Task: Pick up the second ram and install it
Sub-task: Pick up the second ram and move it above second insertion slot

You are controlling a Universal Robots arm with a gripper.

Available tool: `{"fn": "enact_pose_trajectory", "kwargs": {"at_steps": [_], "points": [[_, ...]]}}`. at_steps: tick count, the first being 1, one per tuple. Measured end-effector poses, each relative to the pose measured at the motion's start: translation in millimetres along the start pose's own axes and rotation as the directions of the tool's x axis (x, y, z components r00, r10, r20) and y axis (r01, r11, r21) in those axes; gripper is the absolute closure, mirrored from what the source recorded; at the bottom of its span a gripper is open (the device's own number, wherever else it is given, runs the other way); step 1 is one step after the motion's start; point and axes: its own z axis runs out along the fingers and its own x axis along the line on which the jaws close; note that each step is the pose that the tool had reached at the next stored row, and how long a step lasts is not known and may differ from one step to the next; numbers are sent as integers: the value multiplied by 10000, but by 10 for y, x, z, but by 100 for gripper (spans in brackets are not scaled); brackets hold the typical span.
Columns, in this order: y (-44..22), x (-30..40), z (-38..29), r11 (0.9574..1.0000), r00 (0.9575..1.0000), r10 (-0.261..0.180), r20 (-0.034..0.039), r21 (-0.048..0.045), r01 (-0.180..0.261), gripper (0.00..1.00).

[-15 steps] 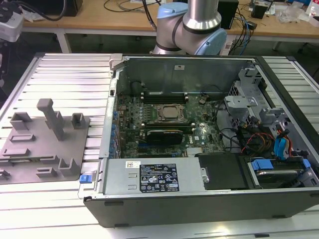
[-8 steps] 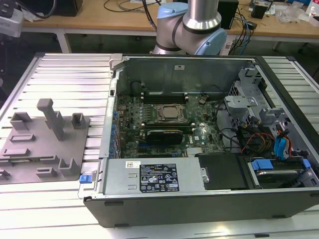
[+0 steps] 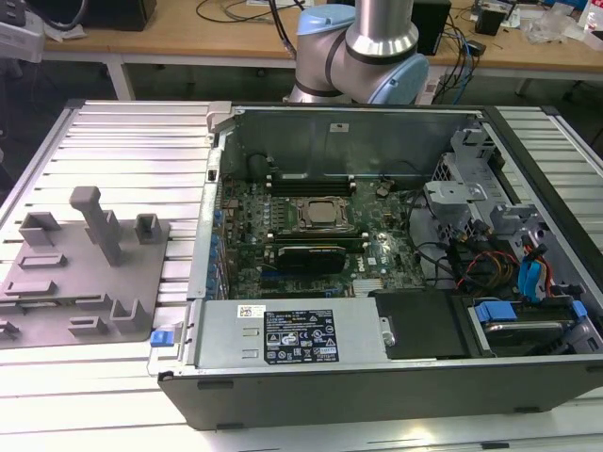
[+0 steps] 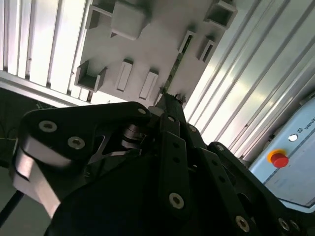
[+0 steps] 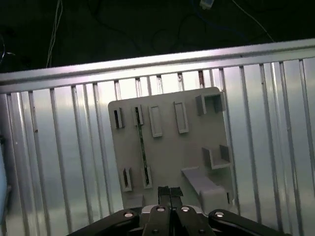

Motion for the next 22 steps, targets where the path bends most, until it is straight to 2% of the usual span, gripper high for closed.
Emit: {"fn": "enact_pose_trajectory", "kwargs": {"at_steps": [2,4,8,11,12,13,22], "points": [[1,0,-1,9986,9986,-533,-69,-7,532,89],[1,0,-1,9963,9963,-861,-77,-13,860,89],[1,0,-1,9960,9960,-892,-77,-13,892,89],[1,0,-1,9958,9958,-911,-77,-14,911,71],[1,0,-1,9958,9958,-914,-77,-14,914,71],[1,0,-1,9958,9958,-917,-77,-14,917,64],[18,32,43,9957,9957,-922,-68,-14,922,64]]}}
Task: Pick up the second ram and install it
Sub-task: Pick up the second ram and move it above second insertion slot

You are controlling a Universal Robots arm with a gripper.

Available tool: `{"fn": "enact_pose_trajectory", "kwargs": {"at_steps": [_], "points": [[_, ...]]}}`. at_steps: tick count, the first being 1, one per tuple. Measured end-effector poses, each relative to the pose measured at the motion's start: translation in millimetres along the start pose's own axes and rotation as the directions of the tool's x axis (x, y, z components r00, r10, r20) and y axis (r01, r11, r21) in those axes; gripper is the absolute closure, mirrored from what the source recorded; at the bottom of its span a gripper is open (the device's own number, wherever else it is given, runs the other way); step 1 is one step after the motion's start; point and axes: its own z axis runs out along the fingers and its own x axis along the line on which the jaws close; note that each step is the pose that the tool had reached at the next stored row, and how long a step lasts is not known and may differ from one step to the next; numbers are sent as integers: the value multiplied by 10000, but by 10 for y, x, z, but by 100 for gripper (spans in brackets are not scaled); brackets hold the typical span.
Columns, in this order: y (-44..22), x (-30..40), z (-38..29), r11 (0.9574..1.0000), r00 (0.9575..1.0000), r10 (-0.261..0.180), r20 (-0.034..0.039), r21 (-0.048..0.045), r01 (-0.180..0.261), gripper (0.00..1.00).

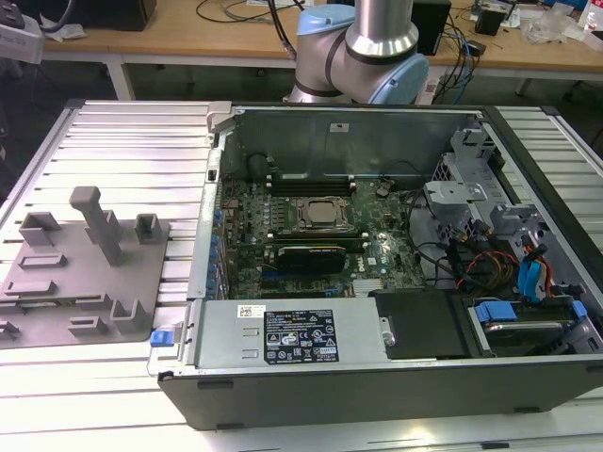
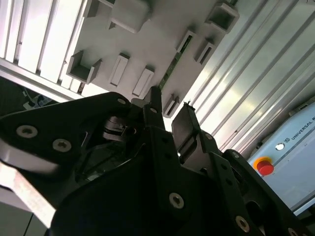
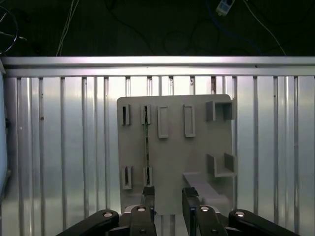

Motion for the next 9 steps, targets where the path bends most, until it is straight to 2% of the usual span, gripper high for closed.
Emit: {"fn": "enact_pose_trajectory", "kwargs": {"at_steps": [3,9], "points": [[5,7,14,10000,10000,-1,1,0,1,64],[24,24,93,10000,10000,-17,2,0,17,64]]}}
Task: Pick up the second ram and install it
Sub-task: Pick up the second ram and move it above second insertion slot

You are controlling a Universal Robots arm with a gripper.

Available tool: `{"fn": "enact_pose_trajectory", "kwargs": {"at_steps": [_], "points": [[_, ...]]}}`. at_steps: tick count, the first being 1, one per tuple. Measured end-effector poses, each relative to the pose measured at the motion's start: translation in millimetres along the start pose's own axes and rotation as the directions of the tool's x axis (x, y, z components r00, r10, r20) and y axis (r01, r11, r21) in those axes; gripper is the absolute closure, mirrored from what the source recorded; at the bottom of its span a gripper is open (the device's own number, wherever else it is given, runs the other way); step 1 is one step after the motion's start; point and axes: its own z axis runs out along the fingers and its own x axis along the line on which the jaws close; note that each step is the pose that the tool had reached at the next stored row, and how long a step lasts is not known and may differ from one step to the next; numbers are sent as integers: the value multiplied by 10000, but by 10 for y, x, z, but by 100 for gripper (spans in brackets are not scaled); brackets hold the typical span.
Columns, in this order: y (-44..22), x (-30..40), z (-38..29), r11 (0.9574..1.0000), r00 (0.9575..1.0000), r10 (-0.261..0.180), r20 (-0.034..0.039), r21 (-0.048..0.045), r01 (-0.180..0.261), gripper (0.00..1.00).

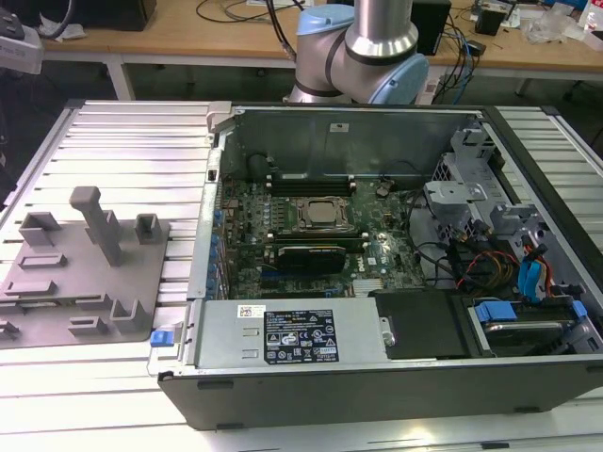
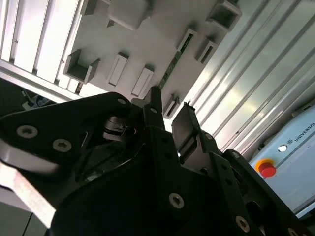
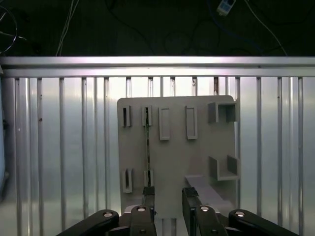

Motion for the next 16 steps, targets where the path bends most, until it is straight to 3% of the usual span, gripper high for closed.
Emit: {"fn": "enact_pose_trajectory", "kwargs": {"at_steps": [16], "points": [[4,20,115,10000,10000,-13,16,0,13,64]]}}
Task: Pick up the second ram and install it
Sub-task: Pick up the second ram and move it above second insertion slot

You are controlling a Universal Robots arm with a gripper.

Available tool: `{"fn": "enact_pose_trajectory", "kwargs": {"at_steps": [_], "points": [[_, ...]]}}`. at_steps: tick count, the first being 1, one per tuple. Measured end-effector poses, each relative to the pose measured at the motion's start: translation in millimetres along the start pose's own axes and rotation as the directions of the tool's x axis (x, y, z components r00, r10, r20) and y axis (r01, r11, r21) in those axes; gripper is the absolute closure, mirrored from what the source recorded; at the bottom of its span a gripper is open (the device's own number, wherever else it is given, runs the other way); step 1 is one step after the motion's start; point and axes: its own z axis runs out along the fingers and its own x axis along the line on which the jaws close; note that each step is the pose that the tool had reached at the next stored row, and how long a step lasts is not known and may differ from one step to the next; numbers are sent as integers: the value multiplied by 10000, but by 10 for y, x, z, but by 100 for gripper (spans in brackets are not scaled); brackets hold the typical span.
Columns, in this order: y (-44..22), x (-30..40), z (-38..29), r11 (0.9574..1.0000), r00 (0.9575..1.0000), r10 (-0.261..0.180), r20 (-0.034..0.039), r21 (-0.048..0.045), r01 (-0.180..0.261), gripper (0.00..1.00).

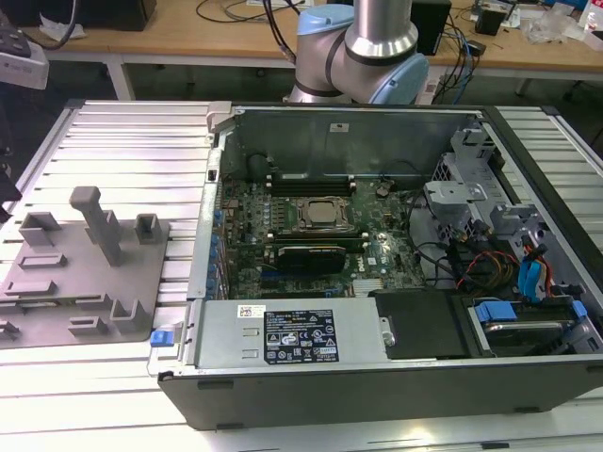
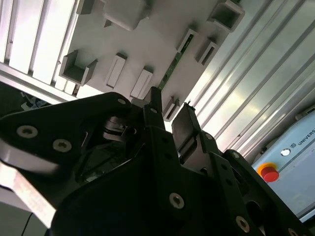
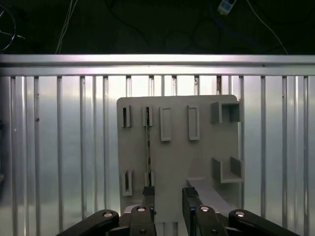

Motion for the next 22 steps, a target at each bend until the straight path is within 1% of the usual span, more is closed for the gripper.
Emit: {"fn": "enact_pose_trajectory", "kwargs": {"at_steps": [5,7,10,12,13,14,20,22], "points": [[1,4,69,10000,10000,-1,5,-1,1,64],[8,5,112,10000,10000,0,5,-1,0,64],[14,8,203,10000,10000,0,5,0,0,64],[19,9,247,10000,10000,0,5,0,0,64],[19,10,295,10000,10000,-1,6,1,1,64],[20,12,329,10000,10000,0,5,-1,0,64],[25,19,460,10000,10000,1,5,0,-1,64],[25,20,491,10000,10000,0,5,0,0,64]]}}
